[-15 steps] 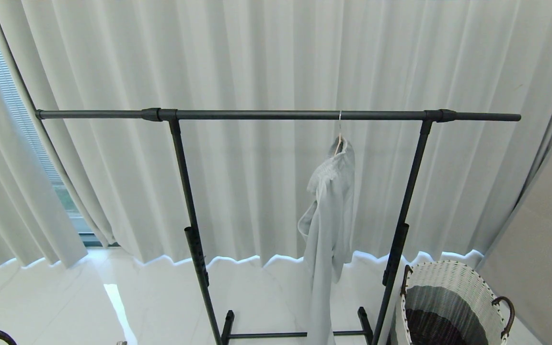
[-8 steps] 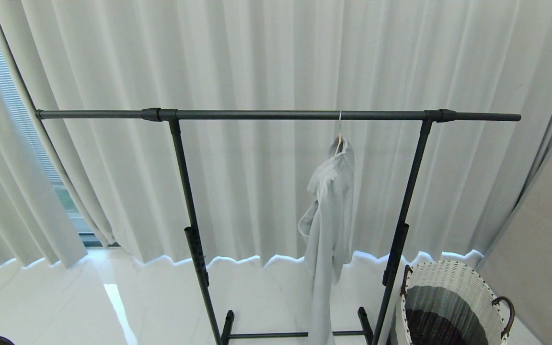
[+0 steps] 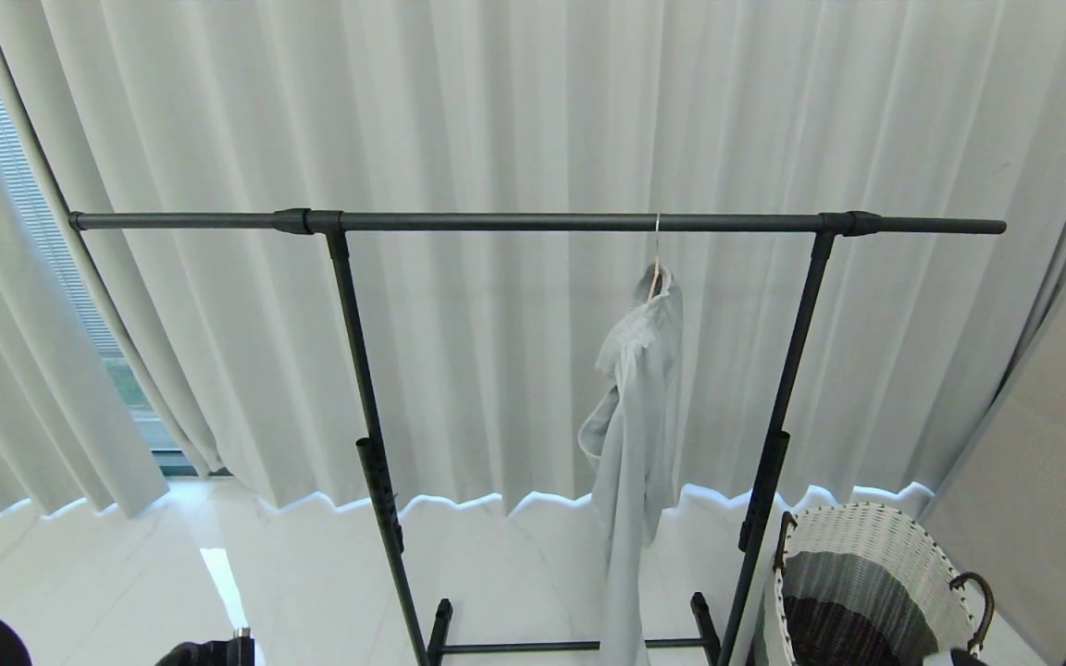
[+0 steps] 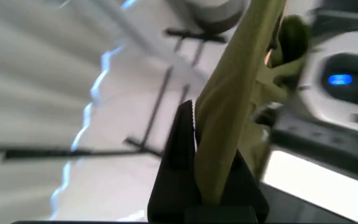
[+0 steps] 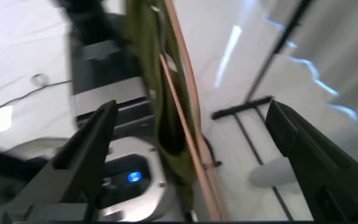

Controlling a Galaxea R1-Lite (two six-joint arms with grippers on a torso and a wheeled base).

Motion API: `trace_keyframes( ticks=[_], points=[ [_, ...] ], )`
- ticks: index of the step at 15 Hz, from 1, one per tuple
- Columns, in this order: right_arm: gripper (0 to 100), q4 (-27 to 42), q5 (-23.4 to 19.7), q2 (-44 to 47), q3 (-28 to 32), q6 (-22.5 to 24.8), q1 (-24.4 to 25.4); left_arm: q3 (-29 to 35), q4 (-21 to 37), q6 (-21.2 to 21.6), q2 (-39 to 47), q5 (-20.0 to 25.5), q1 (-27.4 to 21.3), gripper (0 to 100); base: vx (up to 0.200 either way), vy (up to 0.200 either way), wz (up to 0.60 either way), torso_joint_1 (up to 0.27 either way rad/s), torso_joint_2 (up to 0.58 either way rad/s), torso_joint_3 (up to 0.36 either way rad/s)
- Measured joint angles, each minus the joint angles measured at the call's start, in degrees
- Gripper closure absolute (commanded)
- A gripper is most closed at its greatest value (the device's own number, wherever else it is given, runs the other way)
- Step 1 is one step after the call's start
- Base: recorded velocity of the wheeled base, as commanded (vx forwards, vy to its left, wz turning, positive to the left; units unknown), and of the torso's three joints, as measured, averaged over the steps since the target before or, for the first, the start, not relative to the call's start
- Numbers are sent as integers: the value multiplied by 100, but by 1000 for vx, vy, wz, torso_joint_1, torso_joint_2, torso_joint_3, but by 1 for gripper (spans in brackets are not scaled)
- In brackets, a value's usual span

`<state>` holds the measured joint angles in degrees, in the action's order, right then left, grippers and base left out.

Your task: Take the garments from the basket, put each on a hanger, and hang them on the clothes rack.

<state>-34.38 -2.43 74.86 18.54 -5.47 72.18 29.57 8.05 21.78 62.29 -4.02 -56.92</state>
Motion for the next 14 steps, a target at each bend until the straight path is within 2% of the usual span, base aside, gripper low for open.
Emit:
trace_keyframes(
  ticks=[3,5,6,9,12,14],
  points=[
    [0,9,218,49,6,4,-573,41,2,-30,27,-1040,334,100,0,0,0,0,0,0],
    [0,13,441,182,83,-18,-777,219,0,-33,79,-1746,516,100,0,0,0,0,0,0],
    [0,13,571,286,163,-46,-840,366,-4,-90,124,-1961,596,100,0,0,0,0,0,0],
    [0,13,797,739,511,-295,-934,846,-6,-488,336,-2042,725,100,0,0,0,0,0,0],
    [0,9,1153,1389,1172,-917,-958,1275,-2,-986,628,-2049,752,100,0,0,0,0,0,0],
    [0,4,1425,1844,1679,-1256,-958,1537,-4,-1152,805,-2047,753,100,0,0,0,0,0,0]
  ],
)
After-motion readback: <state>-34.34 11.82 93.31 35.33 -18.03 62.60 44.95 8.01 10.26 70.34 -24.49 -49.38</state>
